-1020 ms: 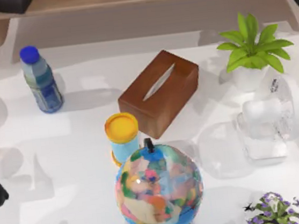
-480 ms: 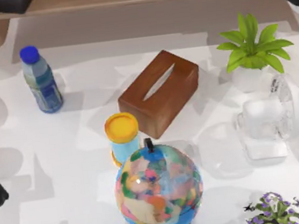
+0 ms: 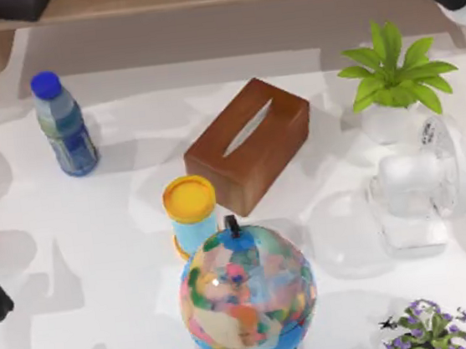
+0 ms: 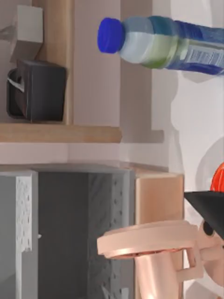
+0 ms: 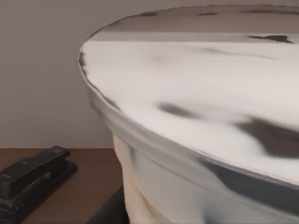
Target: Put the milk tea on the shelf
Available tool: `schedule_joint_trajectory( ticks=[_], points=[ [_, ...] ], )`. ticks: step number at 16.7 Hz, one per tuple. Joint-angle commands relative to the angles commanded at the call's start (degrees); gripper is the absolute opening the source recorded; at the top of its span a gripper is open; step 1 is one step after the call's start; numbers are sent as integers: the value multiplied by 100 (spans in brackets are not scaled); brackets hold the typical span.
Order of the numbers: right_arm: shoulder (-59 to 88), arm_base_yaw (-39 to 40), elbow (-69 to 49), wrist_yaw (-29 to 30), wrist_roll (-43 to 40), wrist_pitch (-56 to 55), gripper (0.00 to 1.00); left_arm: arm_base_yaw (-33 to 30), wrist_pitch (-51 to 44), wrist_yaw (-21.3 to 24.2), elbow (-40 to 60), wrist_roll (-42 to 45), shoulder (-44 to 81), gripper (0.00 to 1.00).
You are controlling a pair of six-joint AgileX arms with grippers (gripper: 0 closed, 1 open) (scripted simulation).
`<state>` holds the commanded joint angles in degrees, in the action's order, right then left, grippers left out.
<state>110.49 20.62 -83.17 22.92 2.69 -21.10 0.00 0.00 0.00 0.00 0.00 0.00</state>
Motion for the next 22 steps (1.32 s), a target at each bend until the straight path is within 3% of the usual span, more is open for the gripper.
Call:
schedule_joint_trajectory(
  ticks=[12,22],
  points=[
    [684,-116,-427,-118,-25,-255,0,0,0,0,0,0,0,100],
    [684,-116,-427,-118,-25,-255,75,0,0,0,0,0,0,100]
  ],
)
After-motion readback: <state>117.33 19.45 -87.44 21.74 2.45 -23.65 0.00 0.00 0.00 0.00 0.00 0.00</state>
